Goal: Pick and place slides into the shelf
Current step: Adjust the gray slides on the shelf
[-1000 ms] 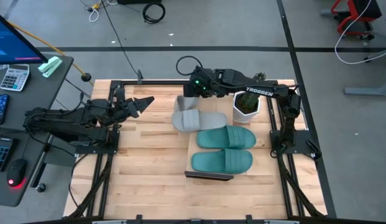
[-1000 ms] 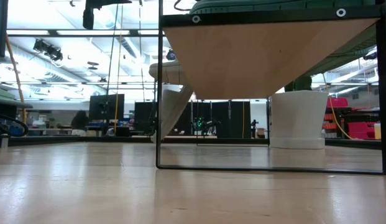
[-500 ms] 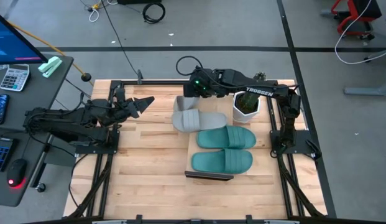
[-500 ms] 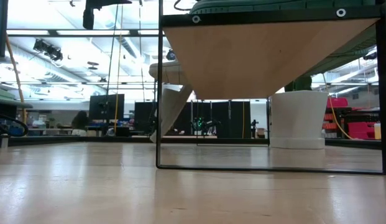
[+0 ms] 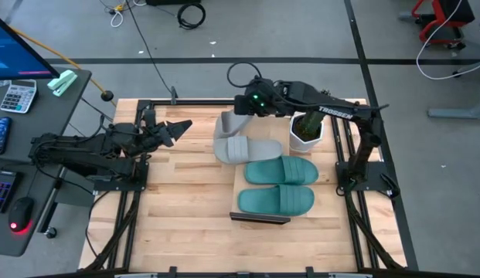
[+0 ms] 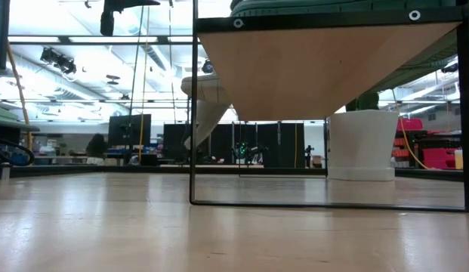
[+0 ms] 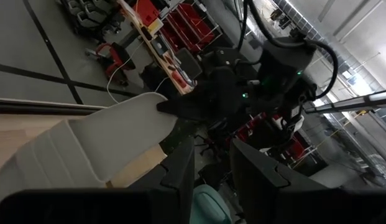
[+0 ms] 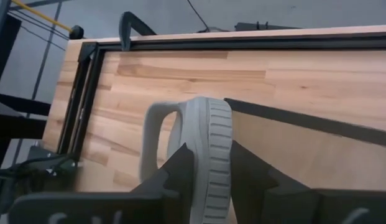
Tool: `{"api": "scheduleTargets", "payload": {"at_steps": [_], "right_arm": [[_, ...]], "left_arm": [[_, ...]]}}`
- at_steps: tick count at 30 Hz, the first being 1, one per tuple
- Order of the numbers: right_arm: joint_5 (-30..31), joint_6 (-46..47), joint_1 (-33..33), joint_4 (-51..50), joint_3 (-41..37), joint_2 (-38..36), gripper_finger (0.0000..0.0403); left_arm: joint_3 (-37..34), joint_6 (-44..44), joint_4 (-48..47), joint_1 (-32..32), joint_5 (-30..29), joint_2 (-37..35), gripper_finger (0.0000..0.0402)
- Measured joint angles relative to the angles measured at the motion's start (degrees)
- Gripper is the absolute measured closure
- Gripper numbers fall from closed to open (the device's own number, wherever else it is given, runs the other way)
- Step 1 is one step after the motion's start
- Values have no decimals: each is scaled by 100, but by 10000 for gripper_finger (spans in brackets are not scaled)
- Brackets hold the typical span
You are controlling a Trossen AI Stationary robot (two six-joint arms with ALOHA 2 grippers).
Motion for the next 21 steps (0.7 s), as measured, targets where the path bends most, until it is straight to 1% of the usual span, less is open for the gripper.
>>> {"api": "scheduleTargets", "payload": {"at_steps": [15, 21], "right_arm": [[77, 112, 28, -723, 0, -345, 323], [81, 110, 30, -730, 2, -349, 323]], "left_arm": [[0, -4, -35, 1, -4, 2, 295], [0, -4, -69, 1, -10, 2, 295]]}}
